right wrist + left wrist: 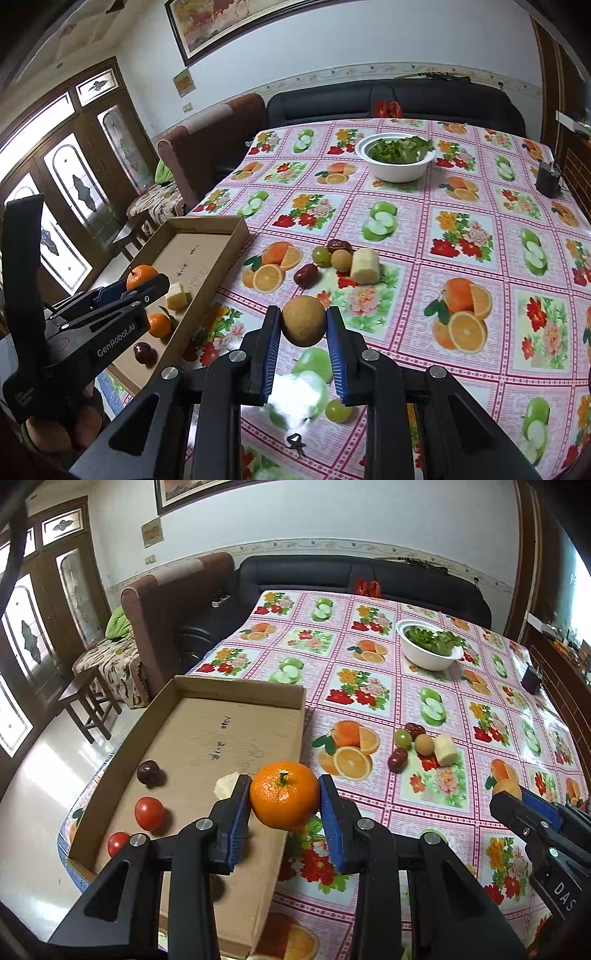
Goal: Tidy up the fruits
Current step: 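Carry orange in left tool over box while right tool carries tan fruit there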
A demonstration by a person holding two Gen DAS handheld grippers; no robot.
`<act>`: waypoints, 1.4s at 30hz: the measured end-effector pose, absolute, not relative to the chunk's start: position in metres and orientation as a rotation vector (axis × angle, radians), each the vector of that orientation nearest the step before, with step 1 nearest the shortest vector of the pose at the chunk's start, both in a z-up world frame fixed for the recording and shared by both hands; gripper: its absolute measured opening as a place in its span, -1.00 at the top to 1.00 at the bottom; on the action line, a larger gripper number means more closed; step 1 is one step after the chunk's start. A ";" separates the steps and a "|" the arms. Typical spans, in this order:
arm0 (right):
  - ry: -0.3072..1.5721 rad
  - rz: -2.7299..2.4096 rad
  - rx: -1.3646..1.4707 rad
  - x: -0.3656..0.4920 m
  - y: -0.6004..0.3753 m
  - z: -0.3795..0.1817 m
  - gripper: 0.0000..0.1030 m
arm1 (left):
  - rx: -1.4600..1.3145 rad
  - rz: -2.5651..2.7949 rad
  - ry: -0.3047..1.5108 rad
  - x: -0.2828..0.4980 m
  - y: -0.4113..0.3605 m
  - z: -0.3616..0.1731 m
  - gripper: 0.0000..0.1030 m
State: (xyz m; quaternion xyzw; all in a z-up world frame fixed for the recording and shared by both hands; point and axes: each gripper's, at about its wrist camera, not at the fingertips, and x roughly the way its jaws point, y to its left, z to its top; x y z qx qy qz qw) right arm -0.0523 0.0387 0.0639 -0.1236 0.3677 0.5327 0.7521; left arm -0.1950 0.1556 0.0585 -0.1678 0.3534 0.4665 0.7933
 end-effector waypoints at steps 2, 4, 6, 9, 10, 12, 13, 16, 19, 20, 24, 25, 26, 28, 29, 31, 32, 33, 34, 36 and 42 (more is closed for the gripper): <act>0.802 1.169 -0.276 -0.055 0.044 0.064 0.51 | -0.375 1.007 0.758 -0.199 0.160 0.058 0.34; 0.803 1.178 -0.281 -0.057 0.049 0.064 0.51 | -0.392 1.010 0.758 -0.204 0.167 0.057 0.34; 0.804 1.187 -0.289 -0.059 0.055 0.064 0.51 | -0.409 1.014 0.758 -0.209 0.174 0.057 0.34; 0.802 1.203 -0.303 -0.064 0.067 0.063 0.51 | -0.444 1.016 0.761 -0.217 0.188 0.054 0.34; 0.805 1.211 -0.306 -0.066 0.071 0.063 0.51 | -0.455 1.018 0.762 -0.221 0.193 0.054 0.34; 0.810 1.231 -0.313 -0.071 0.079 0.062 0.51 | -0.476 1.019 0.763 -0.228 0.203 0.054 0.34; 0.808 1.241 -0.321 -0.075 0.084 0.061 0.51 | -0.492 1.017 0.762 -0.232 0.209 0.053 0.34; 0.813 1.272 -0.337 -0.083 0.097 0.060 0.52 | -0.544 1.014 0.761 -0.245 0.229 0.051 0.34; 0.822 1.300 -0.342 -0.089 0.109 0.058 0.52 | -0.574 1.036 0.762 -0.256 0.248 0.049 0.34; 0.824 1.308 -0.346 -0.092 0.115 0.057 0.52 | -0.580 1.046 0.762 -0.260 0.254 0.048 0.34; 0.832 1.338 -0.352 -0.099 0.133 0.056 0.52 | -0.597 1.067 0.758 -0.267 0.273 0.049 0.34; 0.829 1.343 -0.357 -0.101 0.137 0.056 0.52 | -0.601 1.075 0.759 -0.268 0.279 0.048 0.34; 0.832 1.354 -0.363 -0.103 0.144 0.055 0.52 | -0.605 1.082 0.760 -0.269 0.284 0.048 0.34; 0.835 1.367 -0.369 -0.107 0.153 0.054 0.52 | -0.611 1.088 0.764 -0.270 0.292 0.046 0.34; 0.833 1.373 -0.373 -0.109 0.160 0.054 0.52 | -0.617 1.091 0.767 -0.270 0.296 0.044 0.34; 0.836 1.382 -0.379 -0.112 0.170 0.052 0.52 | -0.630 1.097 0.776 -0.270 0.304 0.040 0.34; 0.846 1.397 -0.377 -0.114 0.178 0.052 0.52 | -0.637 1.100 0.780 -0.269 0.308 0.038 0.34; 0.849 1.405 -0.379 -0.116 0.183 0.051 0.52 | -0.643 1.101 0.786 -0.269 0.312 0.037 0.34; 0.848 1.412 -0.386 -0.118 0.189 0.050 0.52 | -0.646 1.105 0.791 -0.267 0.317 0.035 0.34; 0.843 1.429 -0.407 -0.125 0.204 0.046 0.52 | -0.650 1.113 0.806 -0.263 0.324 0.030 0.34; 0.889 1.440 -0.487 -0.137 0.247 0.019 0.52 | -0.674 1.120 0.873 -0.252 0.340 0.011 0.34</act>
